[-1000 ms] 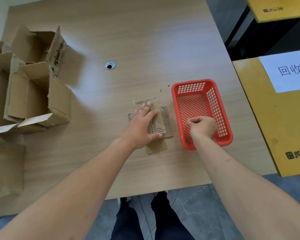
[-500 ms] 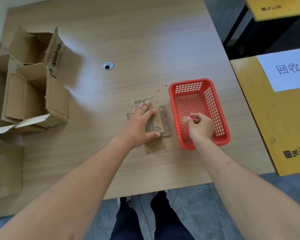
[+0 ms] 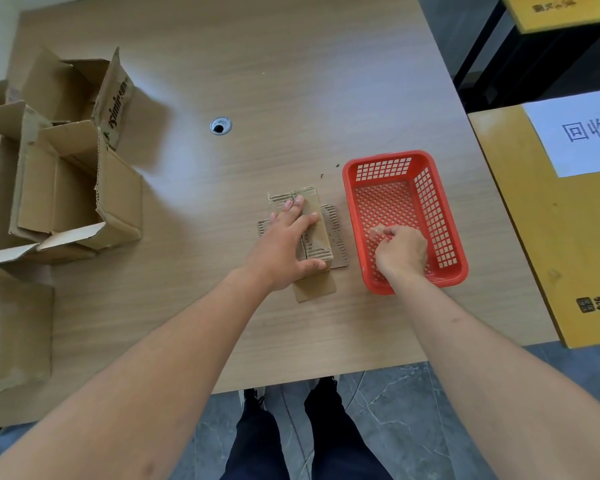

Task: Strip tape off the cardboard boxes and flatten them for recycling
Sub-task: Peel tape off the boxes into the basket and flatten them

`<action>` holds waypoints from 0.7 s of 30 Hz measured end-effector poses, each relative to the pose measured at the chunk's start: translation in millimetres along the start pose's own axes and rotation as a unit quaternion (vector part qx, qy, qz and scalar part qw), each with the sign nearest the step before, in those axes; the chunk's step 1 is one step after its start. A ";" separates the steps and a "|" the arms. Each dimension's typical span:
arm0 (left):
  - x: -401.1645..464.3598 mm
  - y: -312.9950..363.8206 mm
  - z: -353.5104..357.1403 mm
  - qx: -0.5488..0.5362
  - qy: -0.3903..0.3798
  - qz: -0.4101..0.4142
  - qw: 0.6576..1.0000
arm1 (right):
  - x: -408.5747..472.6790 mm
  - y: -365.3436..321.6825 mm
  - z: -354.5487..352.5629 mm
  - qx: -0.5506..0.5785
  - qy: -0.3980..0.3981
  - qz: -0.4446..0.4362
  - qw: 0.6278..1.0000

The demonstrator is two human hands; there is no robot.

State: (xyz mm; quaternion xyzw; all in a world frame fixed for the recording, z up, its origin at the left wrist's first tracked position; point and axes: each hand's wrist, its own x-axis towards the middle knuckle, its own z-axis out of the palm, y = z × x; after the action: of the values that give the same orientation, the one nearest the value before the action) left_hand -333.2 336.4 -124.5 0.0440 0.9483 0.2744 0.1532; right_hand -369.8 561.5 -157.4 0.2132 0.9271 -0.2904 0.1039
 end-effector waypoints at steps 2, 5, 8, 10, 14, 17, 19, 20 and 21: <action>-0.4 1.7 -1.0 0.005 -0.004 -0.003 1.000 | -1.3 -2.9 -3.2 -0.017 0.015 -0.011 1.000; -1.2 5.5 -4.3 0.013 -0.013 -0.006 1.000 | -1.6 -6.8 -7.2 -0.019 0.009 -0.010 1.000; -1.3 8.5 -7.0 0.023 -0.025 -0.010 0.999 | -2.0 -9.7 -10.6 -0.002 -0.003 -0.013 1.000; -0.6 9.3 -8.3 0.026 -0.031 -0.011 0.999 | -0.8 -9.7 -11.2 0.018 -0.005 -0.012 1.000; -0.2 9.1 -7.9 0.031 -0.031 -0.008 0.999 | 5.2 -4.9 -5.4 0.051 -0.014 0.037 0.998; -0.9 7.3 -5.9 0.028 -0.023 -0.004 0.999 | 8.7 -1.2 -0.6 0.059 -0.017 0.075 0.995; -0.8 6.3 -5.8 0.025 -0.020 -0.001 0.999 | 12.2 1.1 0.7 0.055 -0.020 0.088 0.994; -0.6 6.0 -6.1 0.024 -0.020 0.000 1.000 | 14.3 2.4 1.3 0.052 -0.020 0.095 0.994; -0.3 5.8 -6.5 0.024 -0.021 0.000 1.000 | 16.3 3.9 2.6 0.048 -0.021 0.100 0.994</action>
State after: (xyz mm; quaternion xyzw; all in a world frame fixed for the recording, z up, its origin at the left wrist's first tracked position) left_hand -334.9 338.0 -116.1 0.0537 0.9512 0.2508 0.1716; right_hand -382.3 568.3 -166.6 0.3032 0.8838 -0.3268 0.1419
